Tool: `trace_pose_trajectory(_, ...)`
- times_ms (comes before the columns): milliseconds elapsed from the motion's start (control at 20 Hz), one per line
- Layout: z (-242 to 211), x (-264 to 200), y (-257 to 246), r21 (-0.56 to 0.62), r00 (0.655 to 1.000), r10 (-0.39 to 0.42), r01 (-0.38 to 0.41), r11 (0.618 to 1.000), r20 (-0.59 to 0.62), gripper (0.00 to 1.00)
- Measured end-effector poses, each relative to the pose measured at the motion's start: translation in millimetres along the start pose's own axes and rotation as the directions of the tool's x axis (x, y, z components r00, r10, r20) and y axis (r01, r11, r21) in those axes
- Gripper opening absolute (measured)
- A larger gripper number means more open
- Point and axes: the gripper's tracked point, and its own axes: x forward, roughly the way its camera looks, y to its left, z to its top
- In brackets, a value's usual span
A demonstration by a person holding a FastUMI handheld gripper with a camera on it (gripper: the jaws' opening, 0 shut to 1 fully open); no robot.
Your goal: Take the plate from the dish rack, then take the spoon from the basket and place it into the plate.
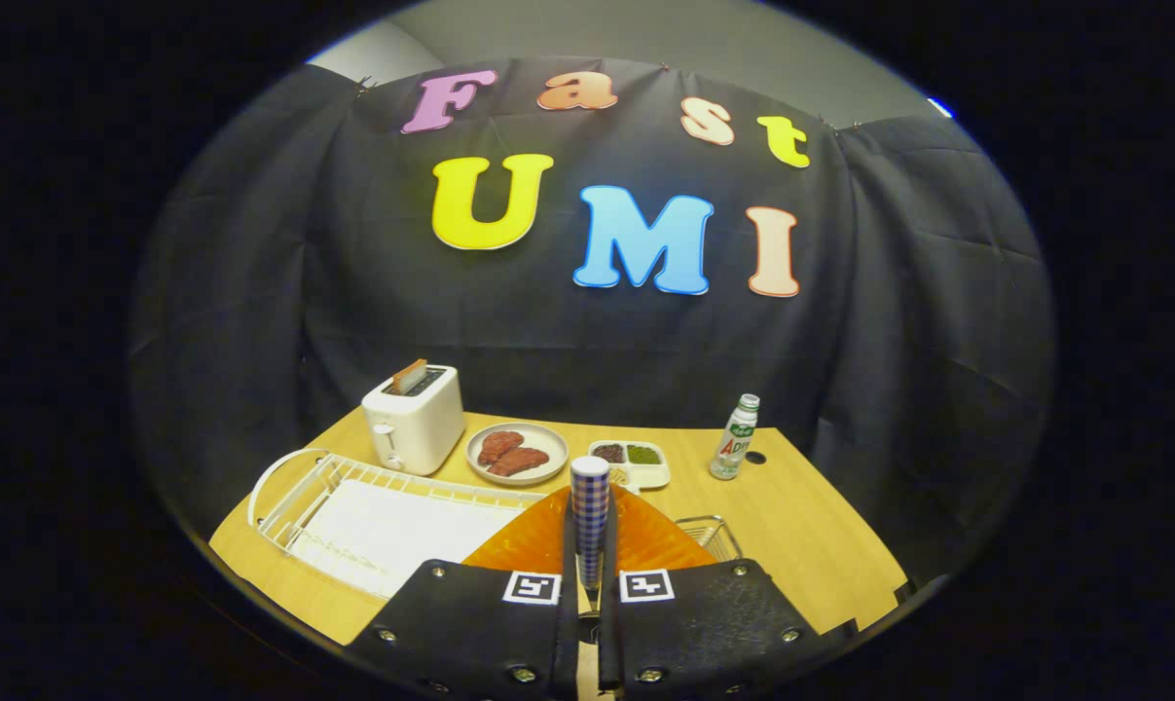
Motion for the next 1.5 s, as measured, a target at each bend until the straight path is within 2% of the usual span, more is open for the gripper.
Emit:
trace_pose_trajectory(200,-39.8,-23.5,52.1,-0.015,0.993,0.108,-0.108,0.994,-0.043,0.08)
trace_pose_trajectory(550,-108.7,-35.9,108.0,-0.052,0.961,0.234,-0.244,0.968,-0.145,0.08)
trace_pose_trajectory(850,-127.0,-42.0,113.2,-0.056,0.953,0.248,-0.261,0.964,-0.171,0.13)
trace_pose_trajectory(1000,-123.0,-39.7,108.4,-0.066,0.961,0.232,-0.244,0.968,-0.152,0.51)
trace_pose_trajectory(1150,-122.2,-41.7,106.9,-0.058,0.962,0.227,-0.238,0.969,-0.154,0.81)
trace_pose_trajectory(1200,-120.9,-41.3,106.7,-0.052,0.962,0.228,-0.238,0.970,-0.153,0.95)
trace_pose_trajectory(1500,-100.6,-38.3,103.3,-0.016,0.962,0.245,-0.248,0.969,-0.117,0.97)
